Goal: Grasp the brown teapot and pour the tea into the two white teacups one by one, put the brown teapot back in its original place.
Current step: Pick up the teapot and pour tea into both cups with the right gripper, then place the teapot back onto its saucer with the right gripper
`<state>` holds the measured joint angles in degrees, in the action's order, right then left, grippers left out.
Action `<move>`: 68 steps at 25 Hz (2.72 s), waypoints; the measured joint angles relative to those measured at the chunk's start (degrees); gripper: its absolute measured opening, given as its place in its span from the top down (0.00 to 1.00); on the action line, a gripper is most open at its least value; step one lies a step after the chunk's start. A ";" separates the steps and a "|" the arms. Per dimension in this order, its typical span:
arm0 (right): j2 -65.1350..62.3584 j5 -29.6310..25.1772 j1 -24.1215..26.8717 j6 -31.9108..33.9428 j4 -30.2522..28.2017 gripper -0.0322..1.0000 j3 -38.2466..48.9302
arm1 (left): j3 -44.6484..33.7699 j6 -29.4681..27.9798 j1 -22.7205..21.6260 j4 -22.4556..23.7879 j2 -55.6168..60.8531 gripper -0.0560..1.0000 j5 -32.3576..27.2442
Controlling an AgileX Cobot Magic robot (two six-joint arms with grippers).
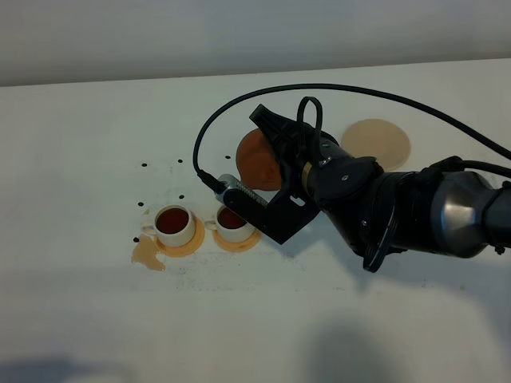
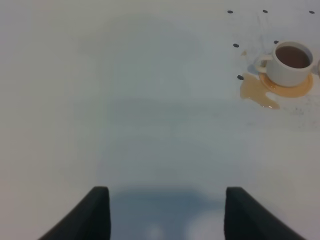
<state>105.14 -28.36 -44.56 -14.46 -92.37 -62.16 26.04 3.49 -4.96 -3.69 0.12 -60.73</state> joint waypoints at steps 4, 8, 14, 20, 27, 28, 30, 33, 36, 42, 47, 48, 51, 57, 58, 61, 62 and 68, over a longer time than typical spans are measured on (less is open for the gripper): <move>0.00 -0.10 -0.25 0.02 -0.05 0.86 0.00 | 0.00 0.00 0.00 0.00 0.00 0.47 0.00; 0.00 -0.14 -0.25 1.81 0.17 0.86 0.00 | 0.00 0.00 0.00 0.00 0.00 0.47 0.00; 0.00 1.20 -0.25 7.22 4.87 0.86 0.00 | 0.00 0.00 0.00 0.00 0.00 0.47 0.00; 0.00 1.79 -0.25 14.46 11.51 0.86 0.00 | 0.00 0.00 0.00 0.00 0.00 0.47 0.00; 0.00 0.33 0.11 22.54 24.95 0.86 -3.89 | 0.00 0.00 0.00 0.00 0.00 0.47 0.00; 0.00 0.24 0.39 23.97 27.38 0.86 -4.67 | 0.00 0.00 0.00 0.00 0.00 0.47 0.00; 0.00 -0.41 0.94 25.81 33.90 0.86 -6.03 | 0.00 0.00 0.00 0.00 0.00 0.47 0.00; 0.00 -1.58 2.13 26.48 44.27 0.86 -7.47 | 0.00 0.00 0.00 0.00 0.00 0.47 0.00; 0.00 -2.61 3.70 26.68 54.71 0.86 -8.66 | 0.00 0.00 0.00 0.00 0.00 0.47 0.00; 0.00 -4.13 7.53 23.34 71.12 0.86 -9.02 | 0.00 0.00 0.00 0.00 0.00 0.47 0.00; 0.13 -4.16 9.37 18.56 80.00 0.86 -9.02 | 0.00 0.00 0.00 0.00 0.00 0.47 0.00; 0.51 -4.16 9.81 17.73 81.32 0.86 -9.08 | 0.00 0.00 0.00 0.00 0.00 0.47 0.00; 2.10 -3.91 10.75 16.42 83.31 0.86 -9.09 | 0.00 0.00 0.00 0.00 0.00 0.47 0.00; 5.41 1.63 12.58 15.00 86.37 0.86 -8.26 | 0.00 0.00 0.00 0.00 0.00 0.47 0.00; 5.92 2.77 12.64 15.00 86.81 0.86 -8.14 | 0.00 0.00 0.00 0.00 0.00 0.47 0.00; 7.34 4.95 12.64 14.46 88.37 0.86 -7.92 | 0.00 0.00 0.00 0.00 0.00 0.47 0.00; 7.88 5.50 12.64 14.15 88.98 0.86 -7.92 | 0.00 0.00 0.00 0.00 0.00 0.47 0.00; 9.33 6.66 12.64 12.29 91.24 0.86 -7.87 | 0.00 0.00 0.00 0.00 0.00 0.47 0.00</move>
<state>114.47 -21.69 -31.92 -2.17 -1.13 -70.03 26.04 3.49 -4.96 -3.69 0.12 -60.73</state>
